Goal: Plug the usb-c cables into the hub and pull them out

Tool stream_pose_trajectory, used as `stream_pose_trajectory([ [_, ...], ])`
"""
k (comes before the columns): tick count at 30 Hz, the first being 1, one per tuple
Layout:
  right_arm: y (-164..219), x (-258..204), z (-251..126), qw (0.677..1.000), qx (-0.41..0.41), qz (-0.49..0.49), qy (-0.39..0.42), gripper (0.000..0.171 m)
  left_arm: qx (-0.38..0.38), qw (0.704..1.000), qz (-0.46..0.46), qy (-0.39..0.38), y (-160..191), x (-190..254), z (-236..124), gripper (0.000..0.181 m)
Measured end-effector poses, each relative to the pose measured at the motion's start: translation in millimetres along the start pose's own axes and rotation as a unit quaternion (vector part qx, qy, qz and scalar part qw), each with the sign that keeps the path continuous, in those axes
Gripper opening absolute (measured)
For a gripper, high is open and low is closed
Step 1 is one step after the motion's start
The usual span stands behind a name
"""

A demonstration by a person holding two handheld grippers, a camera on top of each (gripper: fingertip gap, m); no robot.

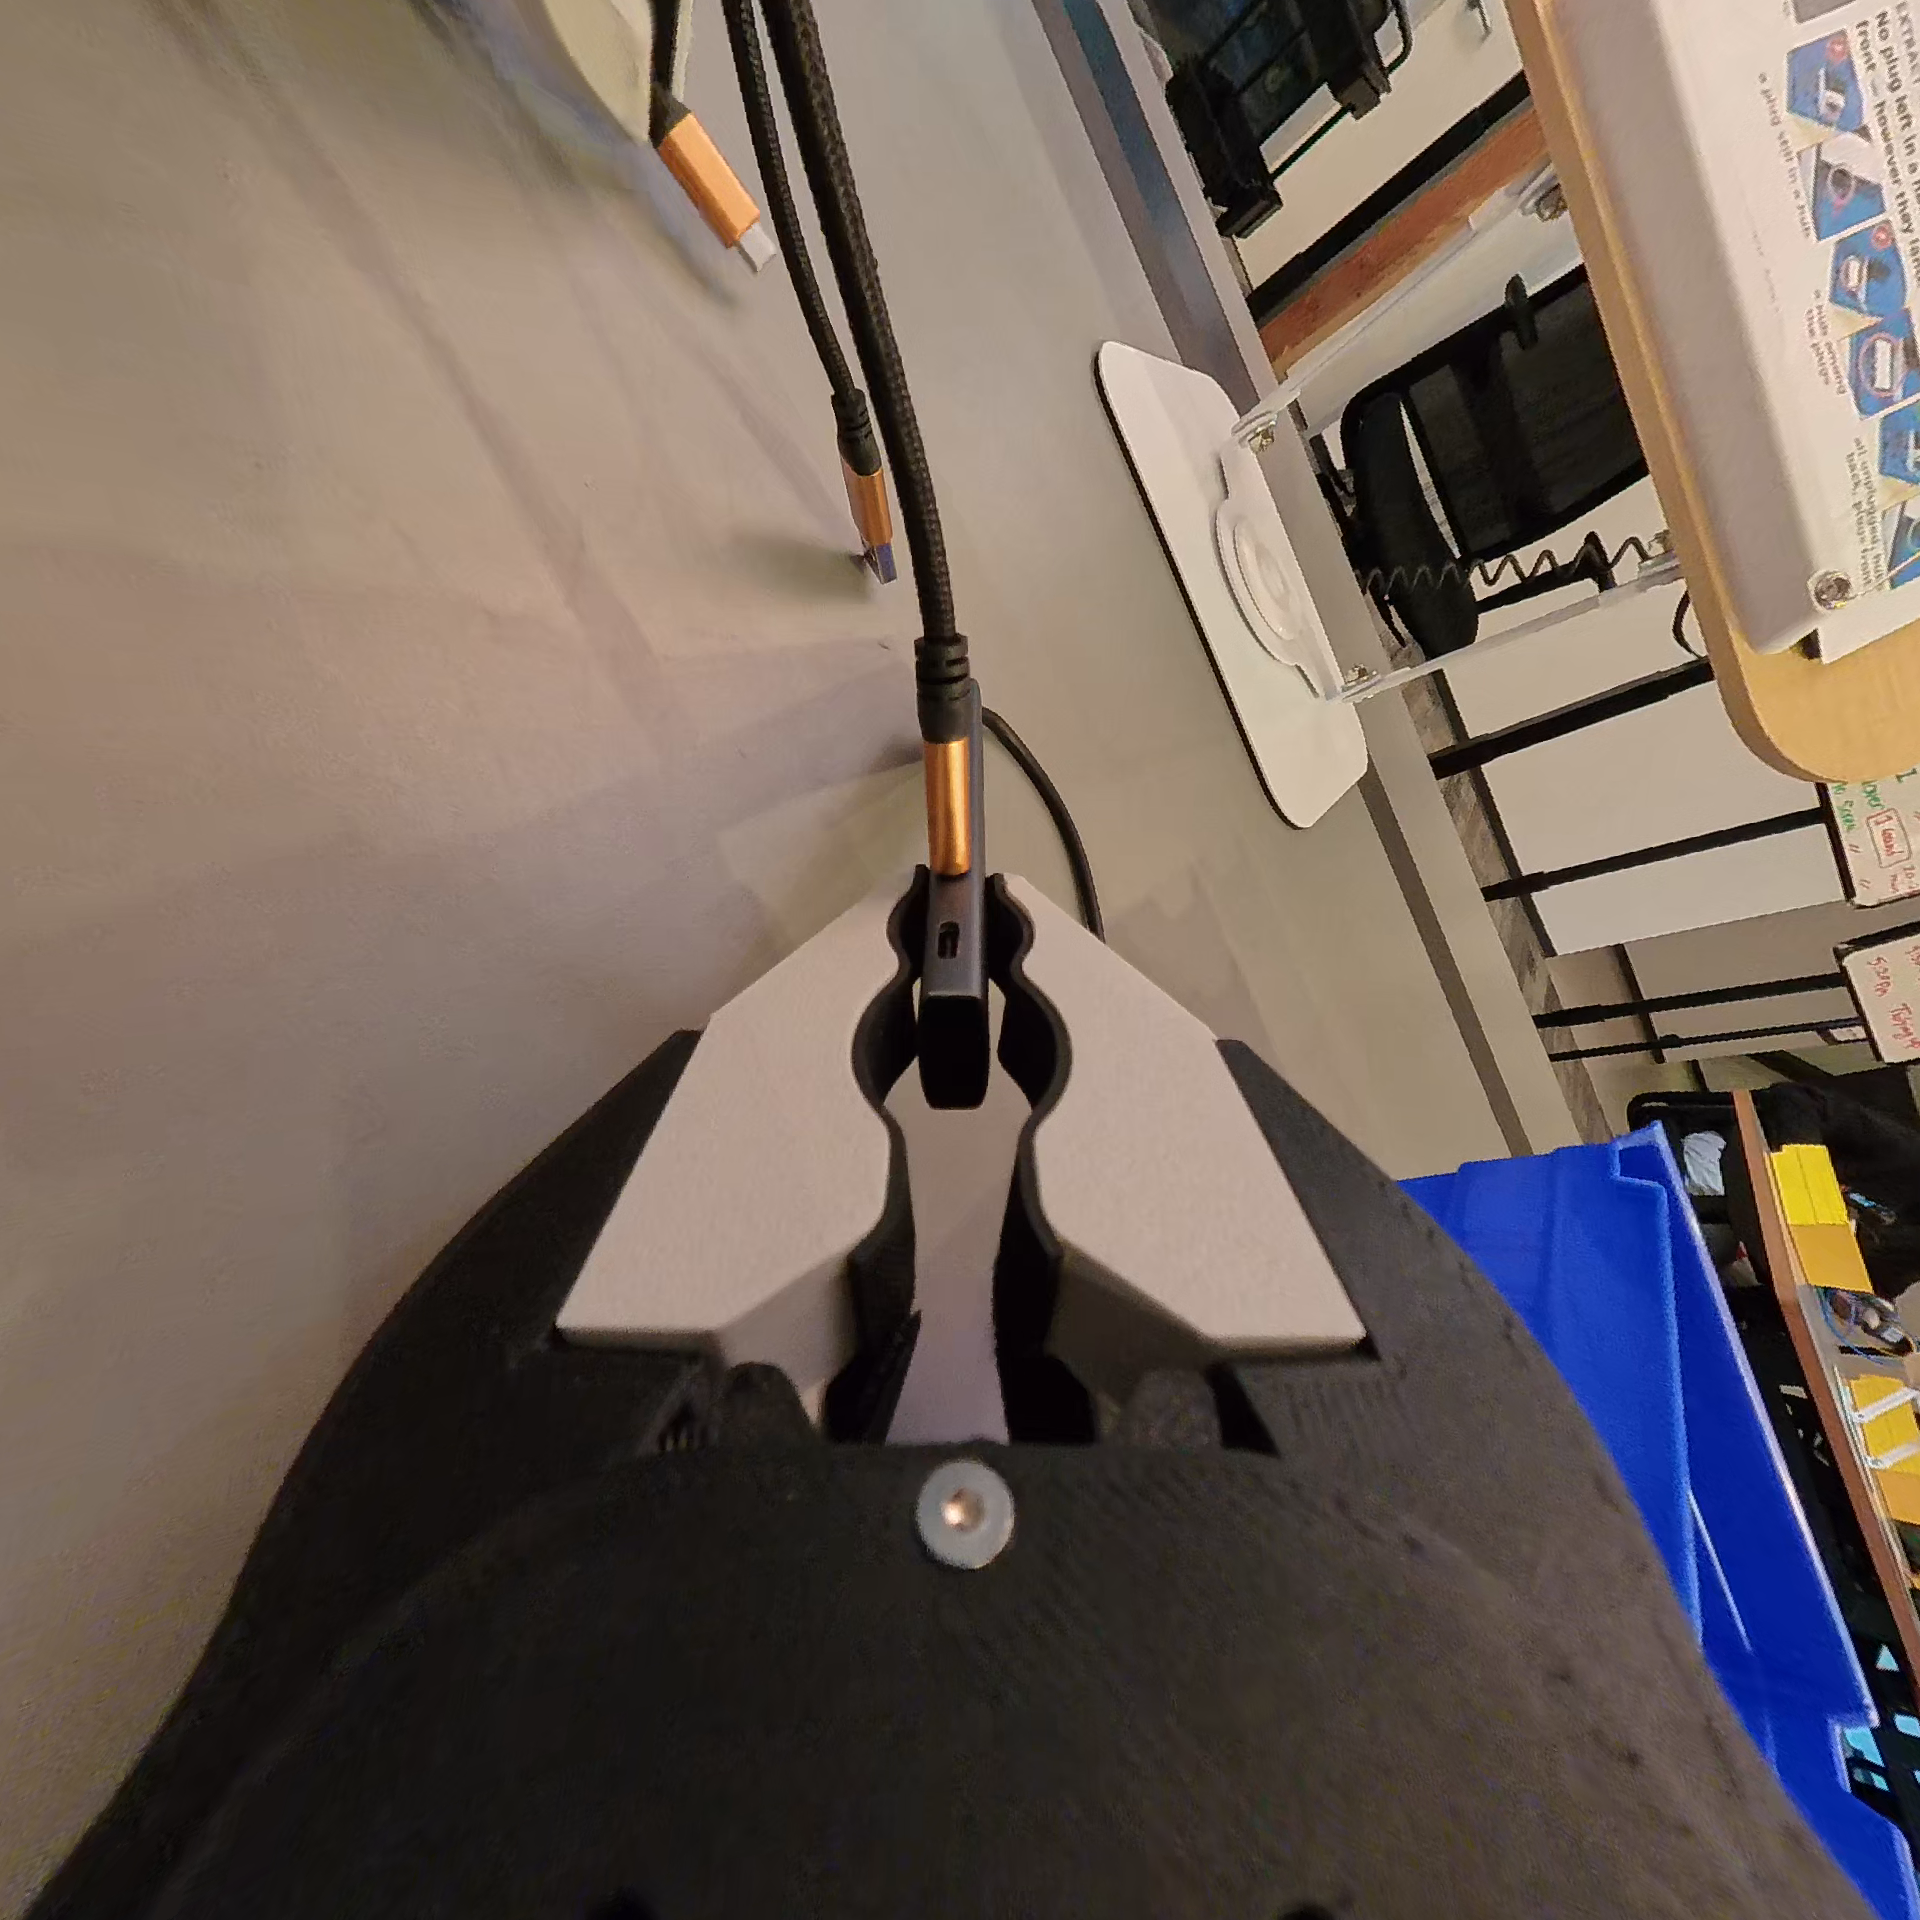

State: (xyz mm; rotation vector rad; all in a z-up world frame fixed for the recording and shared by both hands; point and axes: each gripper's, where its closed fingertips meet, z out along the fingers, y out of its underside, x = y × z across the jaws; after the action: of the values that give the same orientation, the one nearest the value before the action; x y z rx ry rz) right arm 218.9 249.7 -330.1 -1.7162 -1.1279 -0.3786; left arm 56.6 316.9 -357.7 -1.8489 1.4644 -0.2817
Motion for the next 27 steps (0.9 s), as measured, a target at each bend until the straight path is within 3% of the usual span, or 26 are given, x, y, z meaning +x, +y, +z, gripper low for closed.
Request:
stream_pose_trajectory([
  [1,0,0,0,1.000,0.000,-0.001,0.000,0.006,0.003,1.000,-0.007,-0.005,-2,-2,-2,0.007],
  [6,-1,1,1,1.000,0.000,-0.008,0.003,0.006,0.024,0.997,-0.070,0.007,-27,-11,-22,0.007],
  [15,-2,1,3,1.000,-0.002,-0.027,0.009,0.007,0.018,0.998,-0.051,0.026,-88,-14,-61,0.007],
  [20,-5,2,3,0.999,0.001,-0.040,0.017,0.006,-0.037,0.996,-0.010,0.079,-100,11,-49,0.007],
  [27,-19,13,-3,0.996,0.018,-0.068,0.049,0.006,-0.056,0.988,-0.015,0.146,-108,35,-29,0.006],
])
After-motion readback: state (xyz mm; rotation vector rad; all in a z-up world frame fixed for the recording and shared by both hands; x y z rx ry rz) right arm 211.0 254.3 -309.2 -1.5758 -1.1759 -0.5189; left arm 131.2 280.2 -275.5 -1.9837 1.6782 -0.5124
